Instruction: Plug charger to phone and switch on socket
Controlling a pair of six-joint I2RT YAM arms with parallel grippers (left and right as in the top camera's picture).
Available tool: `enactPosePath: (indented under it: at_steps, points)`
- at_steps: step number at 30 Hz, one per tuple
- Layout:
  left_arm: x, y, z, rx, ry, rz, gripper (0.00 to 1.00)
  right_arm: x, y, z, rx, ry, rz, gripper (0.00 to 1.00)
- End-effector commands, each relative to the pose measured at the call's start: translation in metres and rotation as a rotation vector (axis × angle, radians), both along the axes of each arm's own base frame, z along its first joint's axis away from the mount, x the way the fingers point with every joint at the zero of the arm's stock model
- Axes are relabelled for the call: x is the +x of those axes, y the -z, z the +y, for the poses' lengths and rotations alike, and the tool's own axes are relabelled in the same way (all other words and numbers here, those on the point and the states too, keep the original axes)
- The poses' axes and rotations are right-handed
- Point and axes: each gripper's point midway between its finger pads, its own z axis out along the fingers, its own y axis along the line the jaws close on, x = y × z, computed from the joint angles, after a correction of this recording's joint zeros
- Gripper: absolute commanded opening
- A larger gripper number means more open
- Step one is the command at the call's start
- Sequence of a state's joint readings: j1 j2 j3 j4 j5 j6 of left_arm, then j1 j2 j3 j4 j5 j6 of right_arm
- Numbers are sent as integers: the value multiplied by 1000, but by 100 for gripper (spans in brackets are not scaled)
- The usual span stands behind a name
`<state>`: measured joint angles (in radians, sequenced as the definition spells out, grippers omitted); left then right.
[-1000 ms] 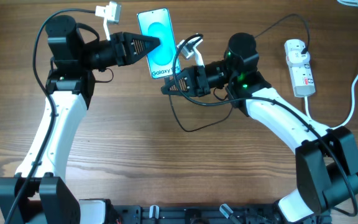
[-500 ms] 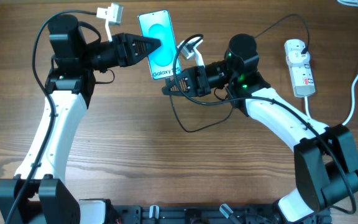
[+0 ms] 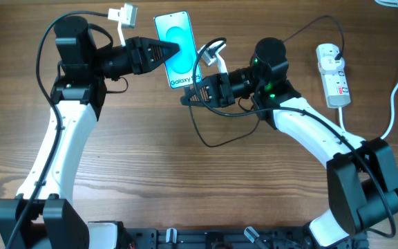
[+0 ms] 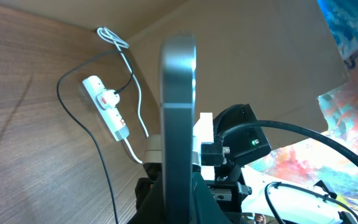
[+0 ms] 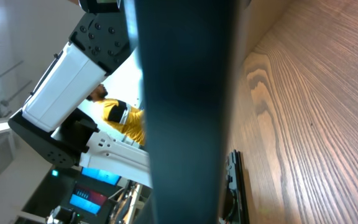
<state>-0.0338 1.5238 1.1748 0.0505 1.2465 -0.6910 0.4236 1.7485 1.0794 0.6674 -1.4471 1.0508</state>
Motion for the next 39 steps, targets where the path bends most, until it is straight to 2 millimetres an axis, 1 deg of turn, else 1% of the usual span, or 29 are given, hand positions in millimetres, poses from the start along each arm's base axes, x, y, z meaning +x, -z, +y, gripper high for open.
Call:
enactPosePath:
  at_steps: [1, 3, 5, 8, 10, 11, 12, 13, 15, 16, 17, 18, 19, 20, 21, 22, 24, 25, 27, 28, 29, 30, 32, 33, 34, 35, 37, 39]
  points:
    - [-61, 16, -44, -36, 298, 24, 4, 40, -34, 8, 65, 228, -110, 5]
    - [-65, 21, -45, -29, 307, 35, 4, 40, -34, 7, 65, 229, -109, 5]
    - [-65, 21, -45, -29, 306, 39, 4, 40, -34, 7, 64, 227, -108, 5]
    - [-57, 17, -41, -24, 275, 2, 4, 31, -26, 7, 36, 173, -70, 17]
    - [-42, 12, -32, -22, 211, -2, 4, 23, -21, 6, 23, 127, -61, 26]
    - [-37, 8, -26, -28, 191, -10, 4, 21, -18, 5, 14, 114, -53, 27]
    - [-32, 5, -19, -34, 169, -12, 4, 20, -15, 5, 7, 109, -44, 30]
    - [-23, 0, -6, -41, 130, -22, 4, 19, -10, 5, -8, 103, -29, 31]
    - [-10, -5, 21, -50, 52, -21, 4, 16, -2, 4, -26, 90, -15, 31]
    - [-3, -5, 39, -52, 6, -15, 4, 16, 0, 4, -29, 89, -20, 33]
    - [-2, -6, 52, -57, -11, -13, 4, 18, 0, 3, -27, 96, -32, 36]
    - [-3, -6, 64, -65, -17, -4, 4, 22, 0, 1, -27, 115, -40, 41]
    - [-7, -6, 73, -79, -1, 13, 4, 35, 0, -7, -29, 168, -47, 45]
    - [-14, -5, 74, -95, 29, 42, 4, 52, 0, -18, -30, 236, -59, 48]
    - [-19, -5, 72, -106, 59, 58, 4, 65, -1, -27, -32, 294, -67, 50]
    - [-24, -2, 66, -113, 81, 80, 4, 83, 1, -39, -41, 375, -72, 54]
    - [-25, 6, 57, -104, 86, 92, 4, 108, 3, -60, -55, 493, -116, 55]
    - [-23, 17, 49, -82, 61, 128, 4, 120, 4, -74, -64, 550, -123, 55]
    - [-17, 56, 29, 52, -37, 211, 4, 145, 12, -108, -119, 681, -152, 55]
    - [-18, 69, 21, 110, -54, 232, 4, 153, 17, -122, -172, 738, -161, 55]
    - [-21, 77, 10, 155, -50, 228, 4, 158, 21, -138, -252, 796, -184, 55]
    - [-21, 80, 3, 179, -45, 212, 4, 160, 22, -150, -333, 844, -210, 54]
    - [-18, 91, -5, 245, -75, 204, 4, 155, 12, -167, -447, 916, -267, 54]
    - [-16, 97, -9, 273, -85, 206, 4, 149, 1, -176, -497, 962, -296, 54]
    - [-15, 104, -15, 282, -73, 212, 4, 139, -14, -187, -535, 1020, -327, 54]
    - [-14, 110, -19, 284, -64, 219, 4, 133, -23, -194, -554, 1057, -340, 54]
    - [-10, 128, -25, 292, -44, 252, 4, 113, -50, -210, -583, 1147, -380, 54]
    - [-7, 157, -36, 297, -5, 311, 4, 97, -67, -216, -583, 1184, -406, 55]
